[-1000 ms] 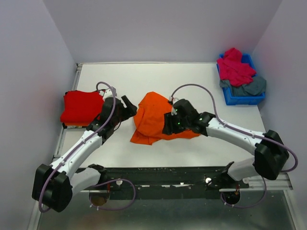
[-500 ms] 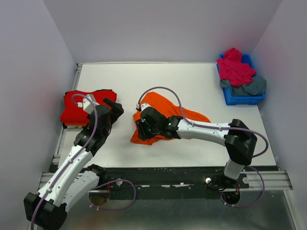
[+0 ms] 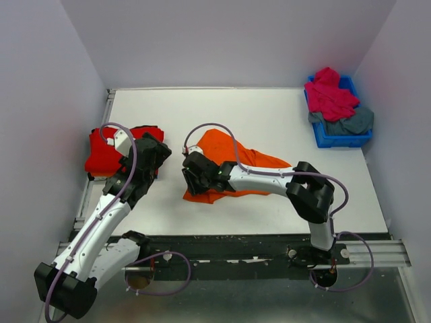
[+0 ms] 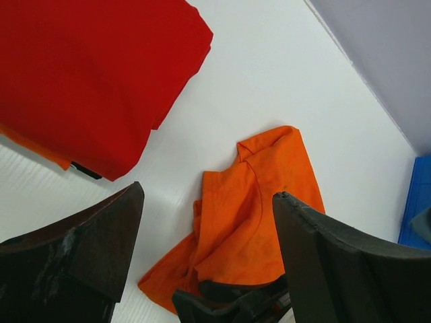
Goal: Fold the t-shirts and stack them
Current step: Flatten out the tshirt
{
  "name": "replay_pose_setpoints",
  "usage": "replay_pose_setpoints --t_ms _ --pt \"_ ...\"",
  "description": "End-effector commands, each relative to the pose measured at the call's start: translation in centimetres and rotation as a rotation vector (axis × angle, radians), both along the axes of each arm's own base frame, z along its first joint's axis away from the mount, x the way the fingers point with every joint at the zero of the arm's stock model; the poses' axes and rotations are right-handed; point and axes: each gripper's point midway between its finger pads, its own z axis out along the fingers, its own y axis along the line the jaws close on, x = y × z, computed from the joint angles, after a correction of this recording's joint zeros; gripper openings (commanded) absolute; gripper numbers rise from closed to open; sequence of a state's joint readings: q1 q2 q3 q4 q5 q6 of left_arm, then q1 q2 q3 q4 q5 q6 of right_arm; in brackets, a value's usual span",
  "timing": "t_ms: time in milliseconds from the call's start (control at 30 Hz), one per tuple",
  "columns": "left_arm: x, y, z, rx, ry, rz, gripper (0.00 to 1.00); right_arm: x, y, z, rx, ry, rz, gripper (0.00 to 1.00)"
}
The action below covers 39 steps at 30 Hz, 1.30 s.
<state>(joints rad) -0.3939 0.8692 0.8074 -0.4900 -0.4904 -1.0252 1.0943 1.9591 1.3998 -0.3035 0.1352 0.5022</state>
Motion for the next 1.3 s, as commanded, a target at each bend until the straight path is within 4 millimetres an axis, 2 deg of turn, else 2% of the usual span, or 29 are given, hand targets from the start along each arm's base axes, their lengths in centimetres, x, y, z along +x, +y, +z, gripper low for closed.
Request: replay_pose_setpoints --t_ms 0,100,233,267,333,367,467,633,767,833,1000,1100,1200,1267 --pt "-0.2 0.0 -0.4 0.004 0.023 -0.014 0.91 0.9 -0.5 -1.6 -0.081 -0.019 -0.067 0.48" --pt "-0.1 -0.3 -0.3 -0.001 0.018 -0.026 0.91 1.0 -1.0 -2.6 -0.127 -0.008 -0.095 0.47" --pt "0.0 -0.5 -0.4 -0.001 0.02 -0.038 0.91 1.1 -1.4 -3.3 -0.15 -0.008 -0.105 0.39" --pt "0.0 -0.5 -0.5 0.002 0.024 -0.038 0.91 1.1 -1.6 -3.4 -0.155 -0.006 -0.108 0.35" --pt "0.0 -0.6 -0.6 0.003 0.027 -0.042 0.91 1.1 -1.7 -3.3 -0.157 -0.003 -0.112 0.18" --pt "0.1 -0.6 -0.6 0.003 0.026 -0.042 0.91 1.0 -1.7 -3.0 -0.153 -0.004 -0.118 0.1" --pt "0.2 -0.8 -0.6 0.004 0.023 -0.056 0.91 0.9 -2.3 -1.0 -0.119 -0.025 -0.129 0.01" --pt "0.7 -1.8 -1.2 0.008 0.043 -0.104 0.91 0.8 -4.5 3.0 -0.066 -0.069 -0.177 0.01" --pt "1.0 -2.7 -1.9 0.002 0.058 -0.148 0.91 0.7 -8.5 6.1 -0.057 -0.117 -0.263 0.01" --pt "1.4 -3.7 -2.0 -0.005 0.044 -0.202 0.91 0.8 -11.3 7.2 -0.054 -0.128 -0.318 0.01" --pt "1.7 -7.1 -2.6 -0.044 0.022 -0.384 0.91 2.4 -20.0 9.2 -0.02 -0.103 -0.503 0.01" --pt "1.8 -8.3 -3.0 -0.046 0.016 -0.447 0.91 3.5 -25.4 11.3 0.041 -0.147 -0.616 0.01" --pt "1.8 -9.0 -3.8 -0.041 0.034 -0.472 0.91 4.2 -29.5 12.8 0.061 -0.188 -0.701 0.01" --pt "1.8 -9.3 -4.6 -0.033 0.056 -0.481 0.91 4.4 -31.6 13.1 0.049 -0.193 -0.749 0.01"
